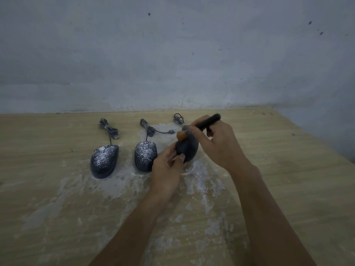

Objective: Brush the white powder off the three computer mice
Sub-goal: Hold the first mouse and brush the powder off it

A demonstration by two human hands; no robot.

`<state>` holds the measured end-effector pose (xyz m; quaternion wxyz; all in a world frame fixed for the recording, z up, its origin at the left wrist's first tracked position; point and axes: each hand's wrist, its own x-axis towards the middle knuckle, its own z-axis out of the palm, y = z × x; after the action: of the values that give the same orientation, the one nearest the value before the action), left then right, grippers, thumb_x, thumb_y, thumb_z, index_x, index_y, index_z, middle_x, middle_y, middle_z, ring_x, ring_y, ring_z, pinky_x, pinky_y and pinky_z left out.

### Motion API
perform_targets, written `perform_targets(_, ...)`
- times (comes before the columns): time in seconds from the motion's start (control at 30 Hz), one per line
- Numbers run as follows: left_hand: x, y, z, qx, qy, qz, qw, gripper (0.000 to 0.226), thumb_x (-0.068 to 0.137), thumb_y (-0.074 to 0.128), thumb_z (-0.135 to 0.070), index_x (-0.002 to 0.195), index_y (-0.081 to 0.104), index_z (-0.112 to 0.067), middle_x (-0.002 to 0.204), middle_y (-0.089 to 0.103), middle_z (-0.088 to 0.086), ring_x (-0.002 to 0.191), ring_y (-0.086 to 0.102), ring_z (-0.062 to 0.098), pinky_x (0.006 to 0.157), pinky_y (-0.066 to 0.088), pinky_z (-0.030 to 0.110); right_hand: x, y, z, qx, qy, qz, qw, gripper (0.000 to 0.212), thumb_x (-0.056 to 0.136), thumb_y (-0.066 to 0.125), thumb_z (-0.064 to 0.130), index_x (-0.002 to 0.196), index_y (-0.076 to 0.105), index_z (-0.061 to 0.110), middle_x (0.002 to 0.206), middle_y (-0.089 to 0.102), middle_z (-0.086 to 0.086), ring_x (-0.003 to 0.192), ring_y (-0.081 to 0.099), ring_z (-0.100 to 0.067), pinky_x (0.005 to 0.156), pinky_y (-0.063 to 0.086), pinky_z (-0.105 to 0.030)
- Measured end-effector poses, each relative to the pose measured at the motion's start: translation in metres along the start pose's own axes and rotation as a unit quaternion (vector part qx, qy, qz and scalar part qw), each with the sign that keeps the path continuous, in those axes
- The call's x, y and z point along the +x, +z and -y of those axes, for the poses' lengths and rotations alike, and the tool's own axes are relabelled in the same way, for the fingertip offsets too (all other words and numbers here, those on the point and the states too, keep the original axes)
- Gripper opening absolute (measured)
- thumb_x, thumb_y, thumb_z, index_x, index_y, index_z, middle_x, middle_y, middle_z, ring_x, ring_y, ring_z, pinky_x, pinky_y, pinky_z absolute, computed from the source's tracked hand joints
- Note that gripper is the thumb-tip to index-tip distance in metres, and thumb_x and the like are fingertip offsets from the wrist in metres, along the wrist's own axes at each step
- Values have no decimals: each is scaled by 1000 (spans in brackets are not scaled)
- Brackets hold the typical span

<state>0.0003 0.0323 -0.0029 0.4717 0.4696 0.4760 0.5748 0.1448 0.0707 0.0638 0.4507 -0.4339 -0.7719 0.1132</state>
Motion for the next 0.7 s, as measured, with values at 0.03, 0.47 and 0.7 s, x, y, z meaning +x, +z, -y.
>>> perform_targets(0.03,1,-1,-1,-16,-12,5,1000,37,98,55,-1,131,62,-17,118,73,-1,109,69,12,83,57,23,-1,0,-1,5,8,15,1000,7,96,61,30,91,66,28,73,58,11,65,52,0,57,38,-13)
perform_targets(0.47,1,-6,-9,-290,-159,63,941,38,98,53,-1,135,52,-7,123,69,17,111,68,31,88,59,42,-6,-2,10,120,1,-36,992,21,96,60,17,84,64,34,70,63,25,62,57,-2,57,40,-9)
perform_targets(0.7,3,-9,-9,-359,-203,94,906,50,98,45,7,142,47,-17,126,65,26,110,67,42,89,59,44,-8,2,5,102,25,-38,994,12,100,61,19,90,65,25,64,57,22,57,50,-4,55,35,-10)
